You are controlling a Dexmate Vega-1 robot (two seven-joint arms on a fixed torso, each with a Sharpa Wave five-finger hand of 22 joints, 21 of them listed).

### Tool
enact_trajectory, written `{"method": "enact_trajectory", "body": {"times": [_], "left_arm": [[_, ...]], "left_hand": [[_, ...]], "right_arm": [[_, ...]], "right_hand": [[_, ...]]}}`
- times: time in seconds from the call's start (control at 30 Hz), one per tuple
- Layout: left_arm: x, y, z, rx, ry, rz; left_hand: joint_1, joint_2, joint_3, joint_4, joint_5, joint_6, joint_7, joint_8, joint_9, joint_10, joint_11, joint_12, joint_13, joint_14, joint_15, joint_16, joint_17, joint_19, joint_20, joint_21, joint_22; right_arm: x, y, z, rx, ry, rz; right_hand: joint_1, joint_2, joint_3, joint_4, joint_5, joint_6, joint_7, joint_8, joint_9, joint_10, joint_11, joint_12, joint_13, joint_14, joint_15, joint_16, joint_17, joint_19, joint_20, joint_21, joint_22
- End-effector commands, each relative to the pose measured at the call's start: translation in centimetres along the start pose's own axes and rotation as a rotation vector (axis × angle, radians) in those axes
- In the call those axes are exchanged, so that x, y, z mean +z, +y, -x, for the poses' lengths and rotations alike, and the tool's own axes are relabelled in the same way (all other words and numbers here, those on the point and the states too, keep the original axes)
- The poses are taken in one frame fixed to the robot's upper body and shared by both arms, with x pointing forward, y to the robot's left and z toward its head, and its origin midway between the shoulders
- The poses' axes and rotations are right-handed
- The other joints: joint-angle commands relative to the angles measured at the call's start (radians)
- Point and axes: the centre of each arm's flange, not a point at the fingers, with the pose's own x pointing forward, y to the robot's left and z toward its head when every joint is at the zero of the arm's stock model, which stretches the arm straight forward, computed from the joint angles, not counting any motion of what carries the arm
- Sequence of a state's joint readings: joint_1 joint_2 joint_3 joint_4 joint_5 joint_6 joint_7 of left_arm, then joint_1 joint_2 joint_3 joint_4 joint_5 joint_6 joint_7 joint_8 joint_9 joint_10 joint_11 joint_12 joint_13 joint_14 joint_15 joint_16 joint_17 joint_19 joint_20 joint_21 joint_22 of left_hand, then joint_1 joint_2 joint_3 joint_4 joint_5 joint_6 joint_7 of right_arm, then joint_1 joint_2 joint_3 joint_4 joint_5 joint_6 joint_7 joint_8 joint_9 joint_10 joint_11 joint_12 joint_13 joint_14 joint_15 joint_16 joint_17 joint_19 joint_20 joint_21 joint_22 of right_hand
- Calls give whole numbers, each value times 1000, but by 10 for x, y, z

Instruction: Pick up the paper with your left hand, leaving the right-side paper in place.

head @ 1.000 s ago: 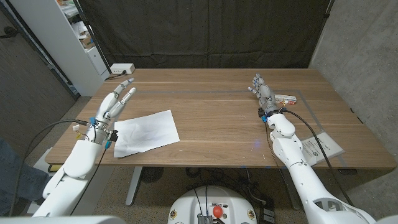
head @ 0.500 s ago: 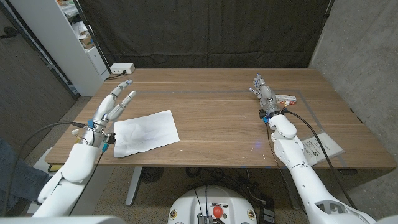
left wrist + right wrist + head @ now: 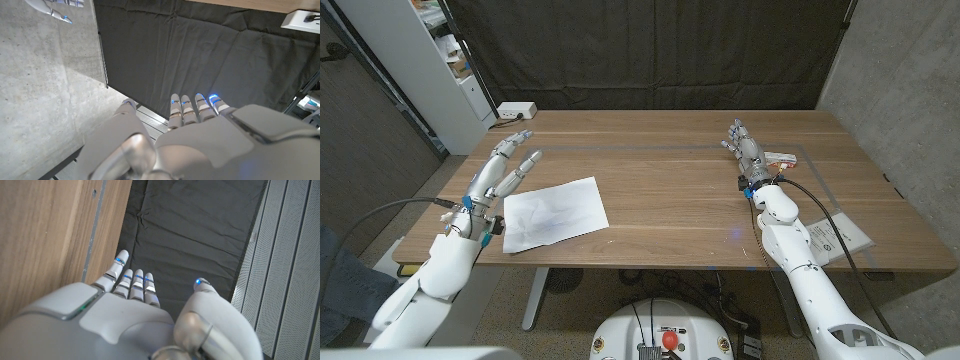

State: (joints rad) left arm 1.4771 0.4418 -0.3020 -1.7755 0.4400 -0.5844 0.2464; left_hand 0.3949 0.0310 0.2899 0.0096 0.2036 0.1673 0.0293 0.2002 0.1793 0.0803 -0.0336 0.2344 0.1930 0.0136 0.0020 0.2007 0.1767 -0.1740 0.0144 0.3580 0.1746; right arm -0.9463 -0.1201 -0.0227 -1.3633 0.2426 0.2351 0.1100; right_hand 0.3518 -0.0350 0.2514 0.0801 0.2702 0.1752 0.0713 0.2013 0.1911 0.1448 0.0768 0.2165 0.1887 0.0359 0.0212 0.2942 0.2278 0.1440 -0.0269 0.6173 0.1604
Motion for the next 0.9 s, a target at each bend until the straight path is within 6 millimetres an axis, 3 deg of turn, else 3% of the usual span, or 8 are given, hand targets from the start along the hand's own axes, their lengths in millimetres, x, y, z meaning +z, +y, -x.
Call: {"method": "enact_trajectory", "body": {"times": [0.03,0.9], "left_arm": [[0,7,6,8,-2,-111],[4,12,12,-37,19,-266]], "left_hand": [[13,-1,4,-8,6,12,0,8,2,12,0,6,3,9,-3,3,3,-11,-5,-1,2],[32,5,12,-26,11,25,1,6,2,24,-1,4,3,16,-1,-1,2,-4,-7,-13,2]], "right_arm": [[-4,2,1,-9,-1,-9],[-4,2,0,-14,-2,-11]], "right_hand": [[10,-1,0,-2,4,10,-4,0,0,-3,-5,-7,1,9,-1,-1,1,10,2,-4,4],[11,0,-2,-7,7,13,-8,0,0,-1,-9,-10,1,15,-8,-6,-1,21,-2,-20,5]]}}
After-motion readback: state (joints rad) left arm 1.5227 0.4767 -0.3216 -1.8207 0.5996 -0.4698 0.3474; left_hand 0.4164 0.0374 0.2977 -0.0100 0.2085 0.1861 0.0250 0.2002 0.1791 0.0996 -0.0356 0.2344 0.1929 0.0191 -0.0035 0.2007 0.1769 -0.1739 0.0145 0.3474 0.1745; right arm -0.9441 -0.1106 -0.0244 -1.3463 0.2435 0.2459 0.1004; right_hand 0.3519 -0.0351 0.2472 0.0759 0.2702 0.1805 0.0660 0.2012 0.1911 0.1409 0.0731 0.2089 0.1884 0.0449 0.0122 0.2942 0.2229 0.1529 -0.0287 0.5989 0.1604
